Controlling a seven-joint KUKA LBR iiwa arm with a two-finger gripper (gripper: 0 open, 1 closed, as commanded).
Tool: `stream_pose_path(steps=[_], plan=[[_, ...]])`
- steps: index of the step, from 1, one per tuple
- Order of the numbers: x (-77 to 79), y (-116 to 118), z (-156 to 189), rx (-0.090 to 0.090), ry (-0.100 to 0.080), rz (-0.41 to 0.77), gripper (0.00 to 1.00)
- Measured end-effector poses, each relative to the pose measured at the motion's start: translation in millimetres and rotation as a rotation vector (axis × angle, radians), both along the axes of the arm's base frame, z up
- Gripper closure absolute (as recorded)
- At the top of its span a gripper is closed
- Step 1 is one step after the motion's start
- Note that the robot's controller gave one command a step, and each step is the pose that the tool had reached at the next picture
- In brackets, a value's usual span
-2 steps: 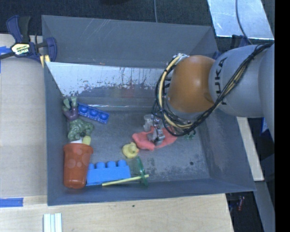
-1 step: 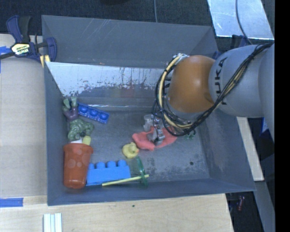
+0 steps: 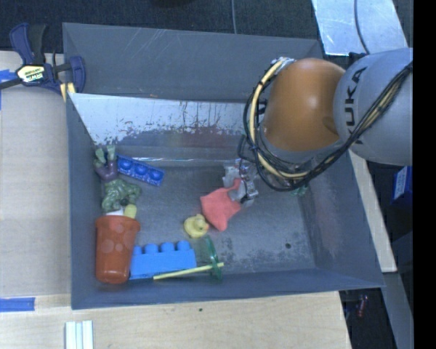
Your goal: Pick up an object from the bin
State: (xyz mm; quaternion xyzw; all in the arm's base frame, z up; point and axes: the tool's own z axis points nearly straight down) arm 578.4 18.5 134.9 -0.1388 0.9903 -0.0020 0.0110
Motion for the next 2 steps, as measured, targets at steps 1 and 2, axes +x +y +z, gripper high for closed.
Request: stream_pose_path(steps=[1, 2], plan=[[7.6, -18.0, -12.5, -0.008, -0.007, 0.334, 1.00], [5.7, -20.4, 51.5, -0.008, 0.000, 0.416, 1.00]])
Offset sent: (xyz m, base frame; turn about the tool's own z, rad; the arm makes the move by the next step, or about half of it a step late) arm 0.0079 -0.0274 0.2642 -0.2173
